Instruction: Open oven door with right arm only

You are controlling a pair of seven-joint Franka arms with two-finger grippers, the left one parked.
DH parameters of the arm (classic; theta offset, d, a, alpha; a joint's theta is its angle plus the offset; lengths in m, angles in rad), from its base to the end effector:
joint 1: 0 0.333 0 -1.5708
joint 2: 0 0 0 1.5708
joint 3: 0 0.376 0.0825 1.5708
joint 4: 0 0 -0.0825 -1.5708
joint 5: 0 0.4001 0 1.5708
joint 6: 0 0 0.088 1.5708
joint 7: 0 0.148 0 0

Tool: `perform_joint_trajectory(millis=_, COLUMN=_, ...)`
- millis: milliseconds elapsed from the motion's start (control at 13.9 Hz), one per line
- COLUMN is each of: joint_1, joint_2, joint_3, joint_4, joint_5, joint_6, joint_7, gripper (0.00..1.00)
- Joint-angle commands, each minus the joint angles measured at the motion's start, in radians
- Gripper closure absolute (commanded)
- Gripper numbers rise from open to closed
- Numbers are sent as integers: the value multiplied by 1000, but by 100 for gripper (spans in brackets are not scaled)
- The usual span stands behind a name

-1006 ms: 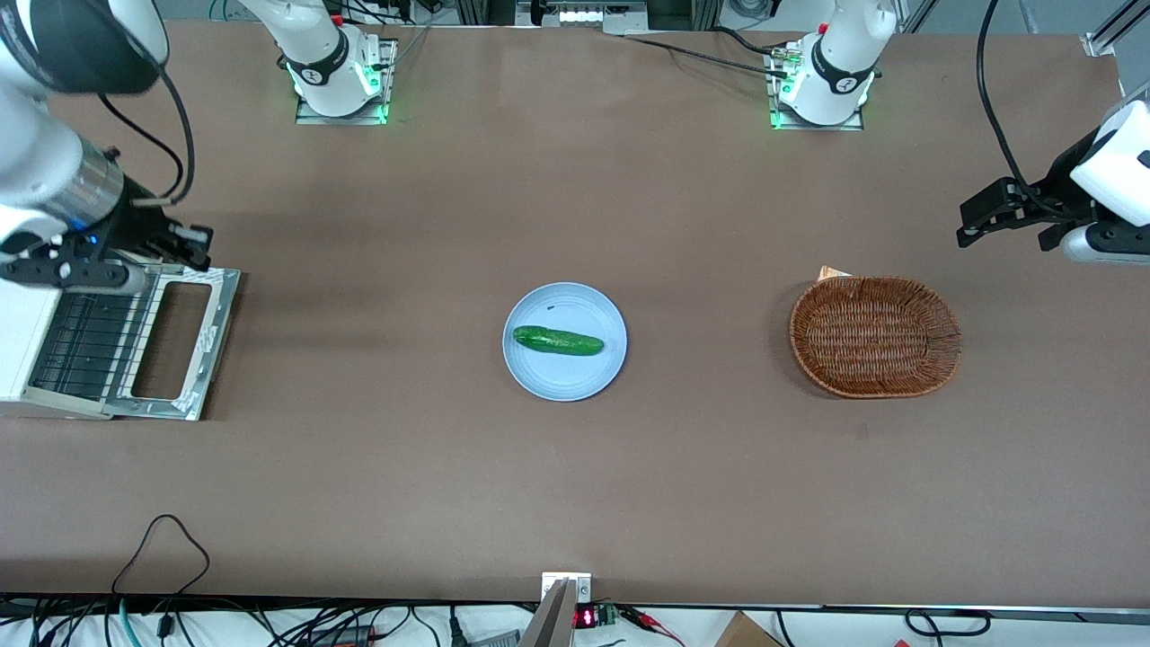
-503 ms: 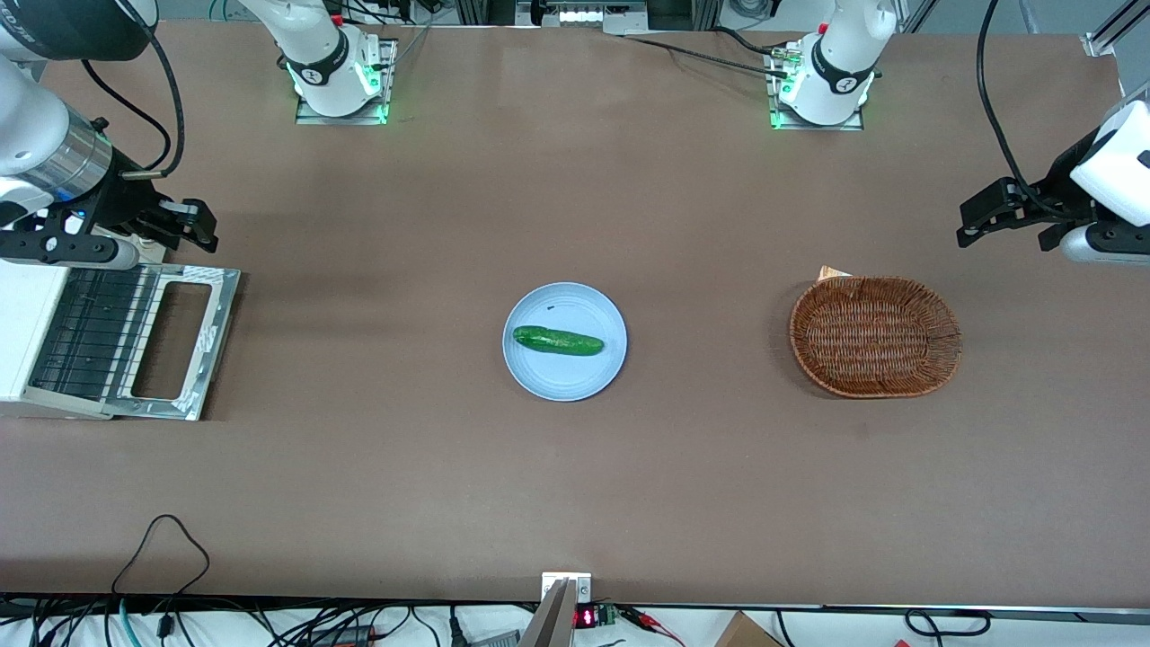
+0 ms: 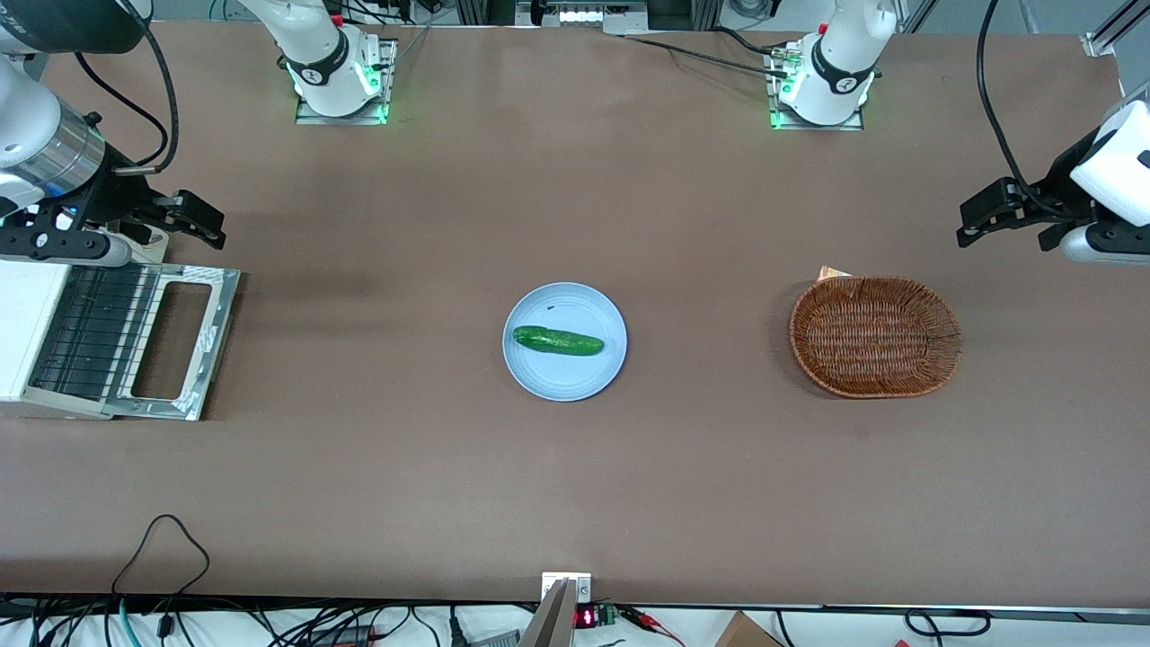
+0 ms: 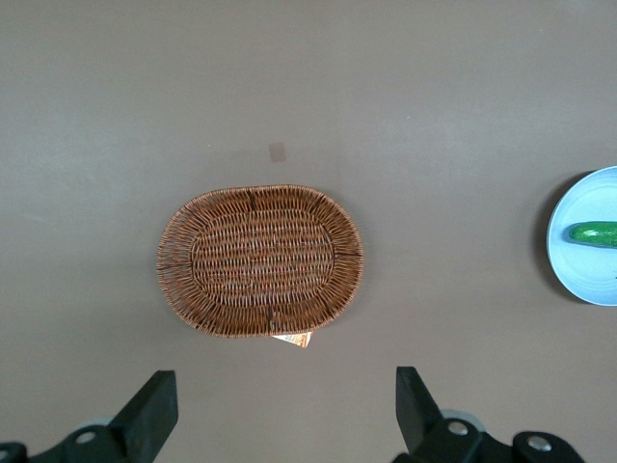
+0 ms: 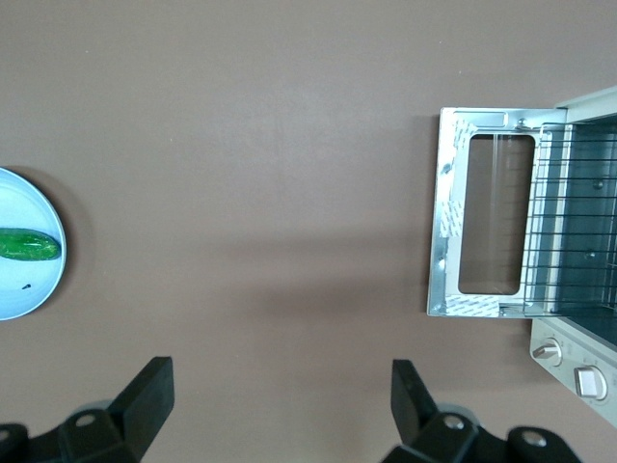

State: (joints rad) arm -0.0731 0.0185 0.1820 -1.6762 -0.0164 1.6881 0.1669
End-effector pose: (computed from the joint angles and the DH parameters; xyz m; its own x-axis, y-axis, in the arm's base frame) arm 0.5805 0.0603 0.5914 0.9984 -0.0560 -0.0041 -0.0560 -0.9983 0.0138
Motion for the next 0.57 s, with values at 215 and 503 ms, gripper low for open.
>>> perform_joint_trajectory(millis=215, joint_1=9, joint_2=4, joint_3=-6, joint_4=24, joint_5=10, joint_6=-24, joint_7=-23, gripper=0)
perform_joint_trajectory(millis=503, joint_1=12, joint_2=6, joint_3=-6, joint_4=23, joint_5=10, joint_6=-24, joint_7=-18, gripper=0)
